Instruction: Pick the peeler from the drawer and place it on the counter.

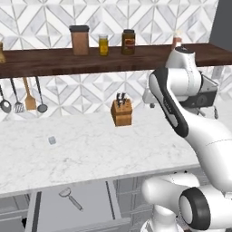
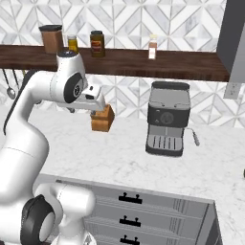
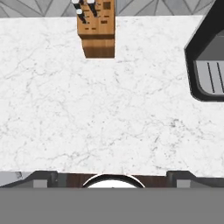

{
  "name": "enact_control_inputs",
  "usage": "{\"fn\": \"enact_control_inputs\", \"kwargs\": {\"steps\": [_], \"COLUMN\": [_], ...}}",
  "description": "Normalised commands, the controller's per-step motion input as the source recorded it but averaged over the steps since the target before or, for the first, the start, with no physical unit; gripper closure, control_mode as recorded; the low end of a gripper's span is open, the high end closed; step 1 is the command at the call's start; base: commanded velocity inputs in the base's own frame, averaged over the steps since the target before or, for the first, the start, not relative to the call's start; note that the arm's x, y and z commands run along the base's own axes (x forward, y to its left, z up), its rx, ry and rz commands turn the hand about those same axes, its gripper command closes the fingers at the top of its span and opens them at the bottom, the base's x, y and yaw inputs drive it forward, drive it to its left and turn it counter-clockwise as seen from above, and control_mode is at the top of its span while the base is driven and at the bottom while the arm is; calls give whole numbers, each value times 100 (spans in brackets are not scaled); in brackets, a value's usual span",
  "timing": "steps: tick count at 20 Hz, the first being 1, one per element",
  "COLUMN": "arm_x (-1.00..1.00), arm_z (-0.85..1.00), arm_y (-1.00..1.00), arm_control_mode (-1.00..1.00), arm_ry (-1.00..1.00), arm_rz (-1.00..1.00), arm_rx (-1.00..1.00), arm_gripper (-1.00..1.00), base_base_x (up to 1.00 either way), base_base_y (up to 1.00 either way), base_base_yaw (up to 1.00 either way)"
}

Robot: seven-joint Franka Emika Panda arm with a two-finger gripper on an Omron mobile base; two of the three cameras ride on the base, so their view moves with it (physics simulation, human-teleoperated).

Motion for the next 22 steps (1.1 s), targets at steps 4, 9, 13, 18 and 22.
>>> {"fn": "enact_control_inputs", "kwargs": {"steps": [4, 9, 13, 18, 22], "arm_x": [0, 0, -9, -47, -52], "arm_z": [0, 0, -8, -32, -34], "arm_y": [0, 0, 24, 99, 100], "arm_control_mode": [100, 100, -100, -100, -100], "arm_ry": [0, 0, 0, 0, 2], "arm_rz": [0, 0, 0, 0, 0], "arm_rx": [0, 0, 0, 0, 0], "arm_gripper": [-100, -100, -100, -100, -100], "base_base_x": [34, 0, 0, 0, 0], "base_base_y": [0, 0, 0, 0, 0], "base_base_yaw": [0, 0, 0, 0, 0]}}
